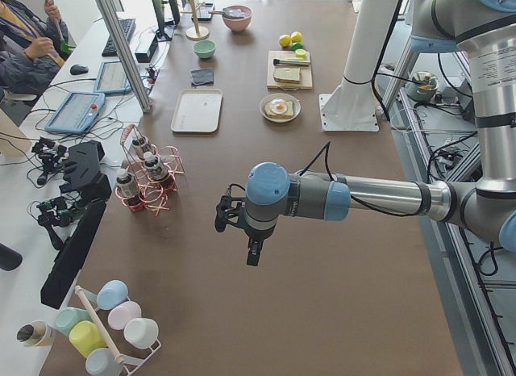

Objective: Make sandwich and place on tray

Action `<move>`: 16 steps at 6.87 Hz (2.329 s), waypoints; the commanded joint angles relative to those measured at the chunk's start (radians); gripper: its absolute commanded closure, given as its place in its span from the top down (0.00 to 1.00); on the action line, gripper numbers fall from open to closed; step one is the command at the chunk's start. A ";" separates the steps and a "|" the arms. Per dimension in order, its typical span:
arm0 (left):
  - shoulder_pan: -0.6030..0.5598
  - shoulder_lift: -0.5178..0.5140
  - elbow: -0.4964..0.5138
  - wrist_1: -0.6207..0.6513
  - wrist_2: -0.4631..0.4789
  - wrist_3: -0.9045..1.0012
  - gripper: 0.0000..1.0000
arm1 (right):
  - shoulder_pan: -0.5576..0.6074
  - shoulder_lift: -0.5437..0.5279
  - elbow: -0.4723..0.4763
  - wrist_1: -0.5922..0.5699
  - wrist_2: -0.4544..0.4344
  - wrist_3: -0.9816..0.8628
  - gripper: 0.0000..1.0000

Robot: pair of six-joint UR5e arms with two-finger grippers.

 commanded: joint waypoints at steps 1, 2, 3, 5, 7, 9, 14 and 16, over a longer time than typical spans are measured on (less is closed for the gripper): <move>0.000 -0.001 0.005 -0.025 -0.001 -0.008 0.98 | -0.071 0.014 0.057 0.001 0.029 0.119 1.00; 0.001 -0.001 0.021 -0.027 0.001 -0.008 0.97 | -0.137 0.014 0.112 0.001 0.030 0.237 1.00; 0.001 -0.007 0.034 -0.028 -0.001 -0.007 0.97 | -0.197 0.015 0.154 0.011 0.030 0.341 1.00; 0.009 -0.005 0.035 -0.025 0.001 -0.005 0.97 | -0.325 0.012 0.153 0.255 0.039 0.659 1.00; 0.011 -0.007 0.036 -0.025 -0.001 -0.007 0.97 | -0.531 0.014 0.160 0.461 -0.015 1.040 1.00; 0.024 -0.008 0.038 -0.025 -0.001 -0.007 0.97 | -0.733 0.017 0.194 0.568 -0.177 1.302 1.00; 0.028 -0.009 0.060 -0.028 -0.001 -0.007 0.97 | -1.032 0.081 0.210 0.568 -0.384 1.505 0.95; 0.028 -0.008 0.061 -0.028 -0.001 -0.005 0.97 | -1.078 0.108 0.200 0.565 -0.440 1.521 0.82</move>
